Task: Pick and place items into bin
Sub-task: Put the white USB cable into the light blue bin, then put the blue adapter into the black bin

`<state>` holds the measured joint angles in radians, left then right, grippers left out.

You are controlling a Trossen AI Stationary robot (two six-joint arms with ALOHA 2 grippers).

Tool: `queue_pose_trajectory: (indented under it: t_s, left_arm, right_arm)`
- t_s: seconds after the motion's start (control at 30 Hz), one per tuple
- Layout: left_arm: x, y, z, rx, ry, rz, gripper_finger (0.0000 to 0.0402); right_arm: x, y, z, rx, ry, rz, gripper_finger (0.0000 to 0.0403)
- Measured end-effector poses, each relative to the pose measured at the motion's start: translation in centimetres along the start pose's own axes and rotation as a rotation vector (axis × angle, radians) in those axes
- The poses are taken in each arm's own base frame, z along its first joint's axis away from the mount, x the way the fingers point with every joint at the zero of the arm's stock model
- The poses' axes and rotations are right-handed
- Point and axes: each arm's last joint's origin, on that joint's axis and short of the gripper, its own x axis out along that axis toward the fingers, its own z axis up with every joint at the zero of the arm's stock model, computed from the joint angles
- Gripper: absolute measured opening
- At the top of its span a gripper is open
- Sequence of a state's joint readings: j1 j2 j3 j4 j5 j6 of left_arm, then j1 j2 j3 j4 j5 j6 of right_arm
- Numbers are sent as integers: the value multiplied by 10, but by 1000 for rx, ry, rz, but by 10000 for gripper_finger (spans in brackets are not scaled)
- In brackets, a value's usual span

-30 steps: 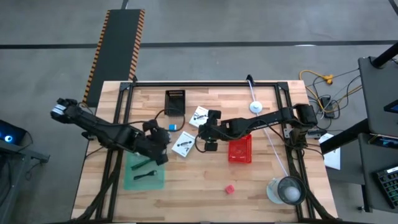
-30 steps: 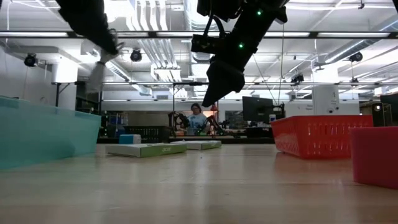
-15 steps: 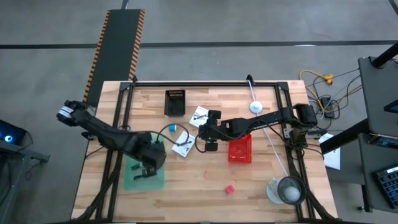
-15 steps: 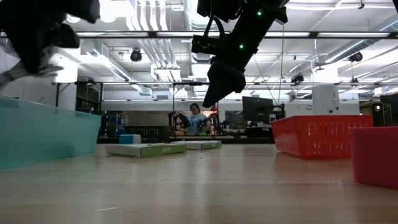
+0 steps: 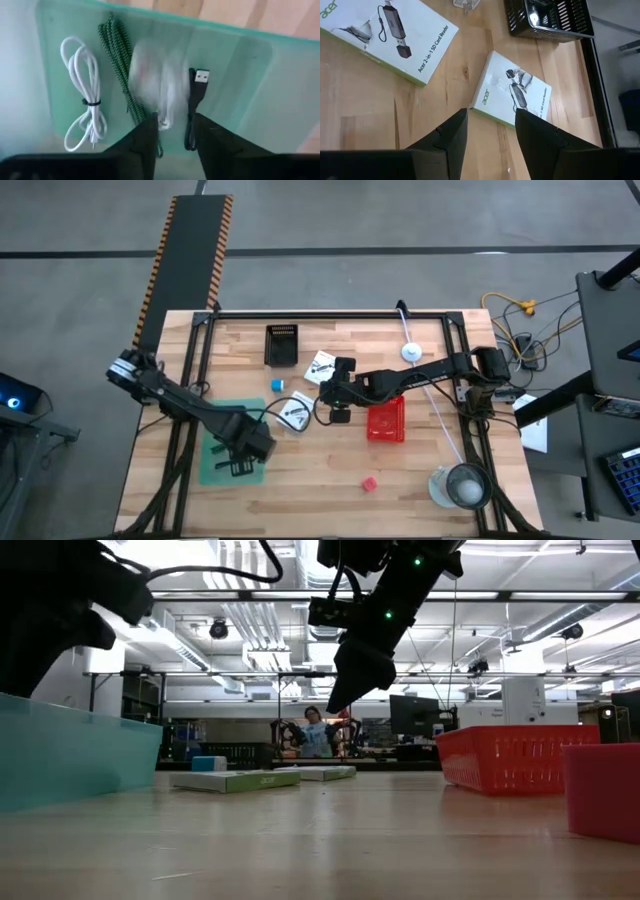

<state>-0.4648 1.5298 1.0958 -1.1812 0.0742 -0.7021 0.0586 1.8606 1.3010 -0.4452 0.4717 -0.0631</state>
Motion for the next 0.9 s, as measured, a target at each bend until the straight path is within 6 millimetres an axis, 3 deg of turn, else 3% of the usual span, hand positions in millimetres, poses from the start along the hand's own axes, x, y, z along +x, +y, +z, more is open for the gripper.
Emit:
queue_pose_trajectory:
  t_s: [0.17,0.27,0.43,0.6,0.73,0.9]
  left_arm:
    - [-3,5,-4,-10,42,40,161]
    - [-12,13,-10,-6,-27,98,170]
    - [-43,30,-23,25,-396,198,165]
    - [-64,44,-30,188,-891,134,149]
    - [-56,61,-33,342,-1182,104,126]
    - [-32,102,-49,244,-1245,223,64]
  right_arm:
    - [0,0,0,0,0,-1,153]
    - [0,0,0,0,0,-1,155]
    - [0,0,0,0,1,0,157]
    - [1,0,-1,1,3,0,153]
    - [2,1,-3,1,-2,-1,148]
    - [6,3,-4,-42,-40,-5,148]
